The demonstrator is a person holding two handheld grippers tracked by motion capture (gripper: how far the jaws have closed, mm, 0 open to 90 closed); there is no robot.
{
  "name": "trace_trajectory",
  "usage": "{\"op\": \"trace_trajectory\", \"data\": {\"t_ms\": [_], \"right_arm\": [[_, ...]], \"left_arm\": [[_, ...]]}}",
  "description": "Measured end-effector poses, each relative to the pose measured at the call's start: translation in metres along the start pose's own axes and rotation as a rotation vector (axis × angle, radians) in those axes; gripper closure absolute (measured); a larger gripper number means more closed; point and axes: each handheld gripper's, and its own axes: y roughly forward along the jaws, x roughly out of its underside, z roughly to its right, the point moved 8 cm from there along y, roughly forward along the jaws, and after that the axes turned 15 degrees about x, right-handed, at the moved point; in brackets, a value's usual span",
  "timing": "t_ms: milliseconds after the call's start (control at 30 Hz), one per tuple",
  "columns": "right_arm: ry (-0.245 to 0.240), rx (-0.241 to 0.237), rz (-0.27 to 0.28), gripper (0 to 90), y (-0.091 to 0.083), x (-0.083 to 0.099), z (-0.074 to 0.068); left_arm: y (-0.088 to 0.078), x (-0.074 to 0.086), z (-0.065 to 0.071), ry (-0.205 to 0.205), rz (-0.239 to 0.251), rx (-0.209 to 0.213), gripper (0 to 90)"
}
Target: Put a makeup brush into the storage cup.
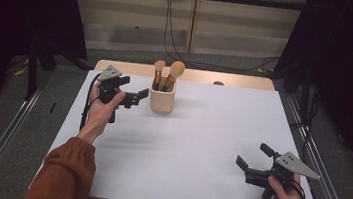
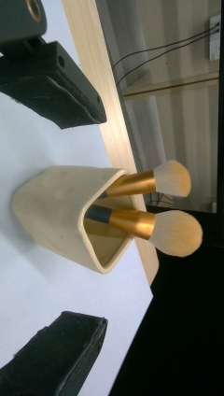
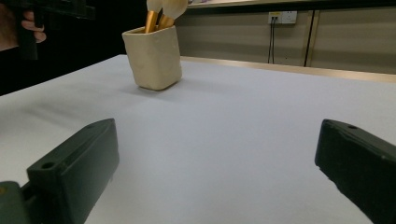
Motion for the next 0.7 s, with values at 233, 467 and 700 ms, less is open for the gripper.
{"op": "trace_trajectory", "data": {"t_ms": [233, 467, 700], "right_arm": [[0.002, 0.004, -0.004, 0.0, -0.002, 0.001, 0.0], [-0.006, 0.002, 0.001, 0.0, -0.003, 0.001, 0.0], [-0.008, -0.001, 0.0, 0.0, -0.004, 0.001, -0.001]], "left_arm": [[-0.017, -0.002, 0.015, 0.012, 0.047, 0.003, 2.4], [-0.031, 0.007, 0.029, 0.019, 0.042, 0.029, 2.0], [-0.051, 0.025, 0.036, 0.04, 0.024, 0.019, 2.7]]}}
